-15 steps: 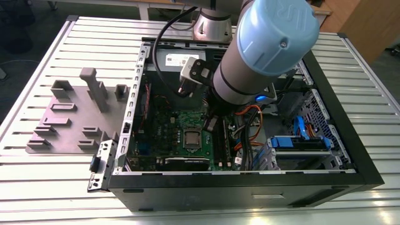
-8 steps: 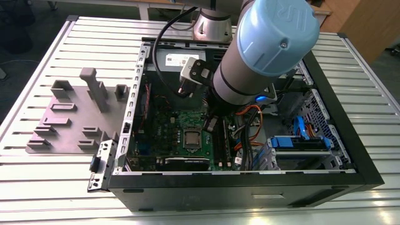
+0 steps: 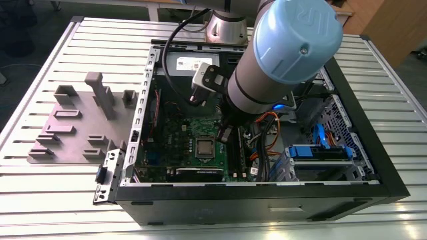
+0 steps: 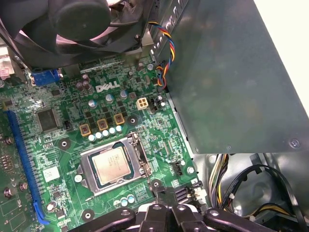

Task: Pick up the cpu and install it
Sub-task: 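Install the first cpu locking lever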

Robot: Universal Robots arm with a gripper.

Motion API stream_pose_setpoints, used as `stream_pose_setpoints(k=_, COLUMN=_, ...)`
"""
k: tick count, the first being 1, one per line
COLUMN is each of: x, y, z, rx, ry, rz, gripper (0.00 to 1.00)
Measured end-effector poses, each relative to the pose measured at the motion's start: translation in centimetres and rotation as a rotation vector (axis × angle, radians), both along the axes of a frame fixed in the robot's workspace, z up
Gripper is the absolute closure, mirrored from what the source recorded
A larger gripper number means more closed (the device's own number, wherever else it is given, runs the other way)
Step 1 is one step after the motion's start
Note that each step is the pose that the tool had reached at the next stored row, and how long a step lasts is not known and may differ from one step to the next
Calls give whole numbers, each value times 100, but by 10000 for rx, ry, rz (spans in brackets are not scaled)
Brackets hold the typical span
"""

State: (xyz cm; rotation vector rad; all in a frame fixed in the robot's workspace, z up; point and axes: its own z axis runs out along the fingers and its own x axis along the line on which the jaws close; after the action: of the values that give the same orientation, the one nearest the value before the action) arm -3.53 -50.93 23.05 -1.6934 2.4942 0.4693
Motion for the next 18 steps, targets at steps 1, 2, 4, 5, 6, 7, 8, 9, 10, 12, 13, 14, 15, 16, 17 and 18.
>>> stream_pose_setpoints(k=1, x=0, y=-5, z=0, rx=0, ry=0, rz=0, gripper=89)
stream_pose_setpoints(k=2, x=0, y=-9, z=0, rx=0, ry=0, rz=0, gripper=89)
stream_pose_setpoints(k=4, x=0, y=-9, z=0, rx=0, ry=0, rz=0, gripper=89)
stream_pose_setpoints(k=5, x=0, y=-18, z=0, rx=0, ry=0, rz=0, gripper=89)
stream_pose_setpoints(k=6, x=0, y=-18, z=0, rx=-1, ry=0, rz=0, gripper=89)
stream_pose_setpoints(k=7, x=0, y=-29, z=0, rx=0, ry=0, rz=0, gripper=89)
stream_pose_setpoints(k=8, x=0, y=-39, z=0, rx=0, ry=0, rz=0, gripper=89)
stream_pose_setpoints(k=9, x=0, y=-39, z=0, rx=-1, ry=0, rz=0, gripper=89)
stream_pose_setpoints(k=10, x=0, y=-39, z=0, rx=-1, ry=0, rz=0, gripper=89)
stream_pose_setpoints(k=12, x=0, y=-41, z=0, rx=-1, ry=0, rz=1, gripper=89)
stream_pose_setpoints(k=13, x=-1, y=-44, z=0, rx=-1, ry=0, rz=1, gripper=89)
stream_pose_setpoints(k=14, x=-1, y=-48, z=0, rx=0, ry=0, rz=2, gripper=89)
stream_pose_setpoints(k=15, x=-1, y=-49, z=0, rx=0, ry=0, rz=3, gripper=89)
stream_pose_setpoints(k=16, x=-1, y=-49, z=0, rx=0, ry=0, rz=3, gripper=89)
stream_pose_setpoints(k=17, x=-1, y=-49, z=0, rx=-2, ry=0, rz=4, gripper=89)
stream_pose_setpoints(k=18, x=-1, y=-49, z=0, rx=-11, ry=0, rz=4, gripper=89)
